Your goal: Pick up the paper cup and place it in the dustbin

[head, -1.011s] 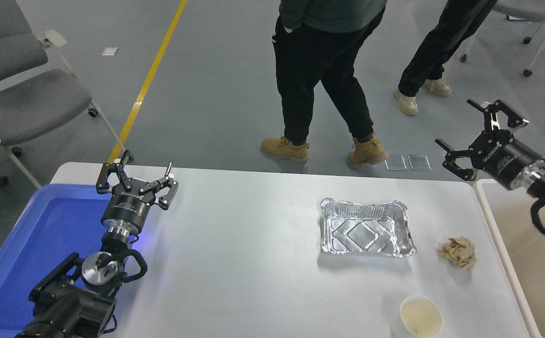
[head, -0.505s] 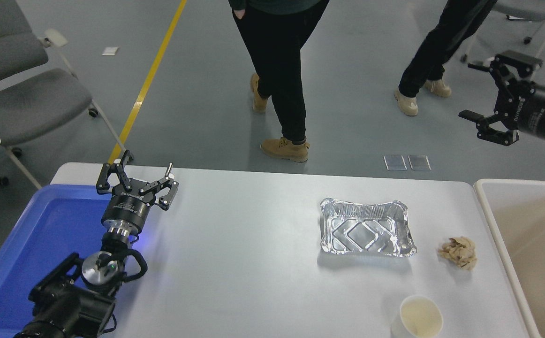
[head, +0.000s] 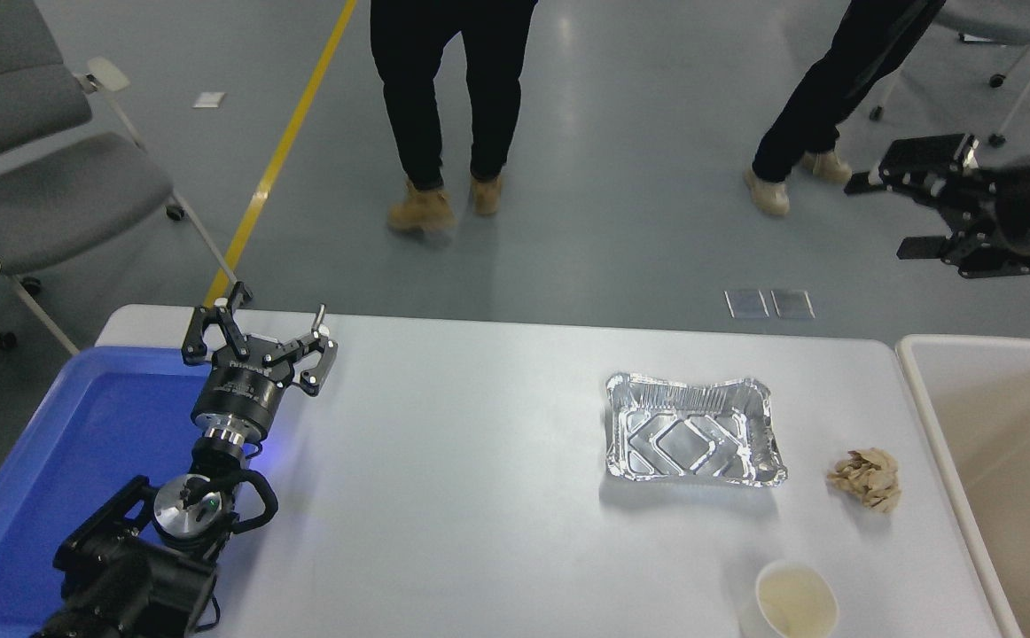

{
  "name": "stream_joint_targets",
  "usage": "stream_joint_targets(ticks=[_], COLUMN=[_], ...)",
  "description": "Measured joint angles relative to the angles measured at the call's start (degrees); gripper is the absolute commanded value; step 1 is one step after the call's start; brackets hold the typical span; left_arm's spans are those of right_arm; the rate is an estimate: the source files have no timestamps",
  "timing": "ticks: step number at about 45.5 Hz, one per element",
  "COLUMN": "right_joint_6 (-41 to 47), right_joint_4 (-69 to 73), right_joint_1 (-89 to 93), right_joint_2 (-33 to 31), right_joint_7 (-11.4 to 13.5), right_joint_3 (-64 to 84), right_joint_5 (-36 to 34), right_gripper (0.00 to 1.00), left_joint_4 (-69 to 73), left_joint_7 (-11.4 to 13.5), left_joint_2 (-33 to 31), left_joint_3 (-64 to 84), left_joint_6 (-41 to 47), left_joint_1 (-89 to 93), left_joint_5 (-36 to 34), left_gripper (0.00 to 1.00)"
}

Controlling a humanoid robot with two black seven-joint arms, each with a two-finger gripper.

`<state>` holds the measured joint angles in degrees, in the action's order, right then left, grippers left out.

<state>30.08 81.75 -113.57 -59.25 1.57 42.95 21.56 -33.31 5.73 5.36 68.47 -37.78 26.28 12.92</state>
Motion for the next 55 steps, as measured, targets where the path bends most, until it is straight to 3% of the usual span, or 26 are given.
stream_joint_targets(ticks=[15,31,43,55], right_joint_6=[0.33,2.98,6.58,8.92], right_joint_4=[11.91,17.11,17.93,18.16], right_joint_1=[-15.81,-26.17,-29.4,-30.49], right_joint_2=[2.38,11.38,19.49,25.35], right_joint_7=[-0.21,-0.39,-0.42,-0.48], right_joint_3=[19.86,31.27,35.09,39.55], right_joint_5=[5.77,7.19,6.55,1.64], right_gripper=[1.0,1.0,1.0,1.0], left_joint_4=[0.0,0.0,0.0,0.0], left_joint_7=[0.0,0.0,0.01,0.05], left_joint_2=[0.0,0.0,0.0,0.0], left_joint_3=[0.0,0.0,0.0,0.0], left_joint_6=[0.0,0.06,0.07,0.07], left_joint_1=[0.0,0.0,0.0,0.0], left_joint_5=[0.0,0.0,0.04,0.04], left_gripper=[0.99,0.99,0.99,0.99])
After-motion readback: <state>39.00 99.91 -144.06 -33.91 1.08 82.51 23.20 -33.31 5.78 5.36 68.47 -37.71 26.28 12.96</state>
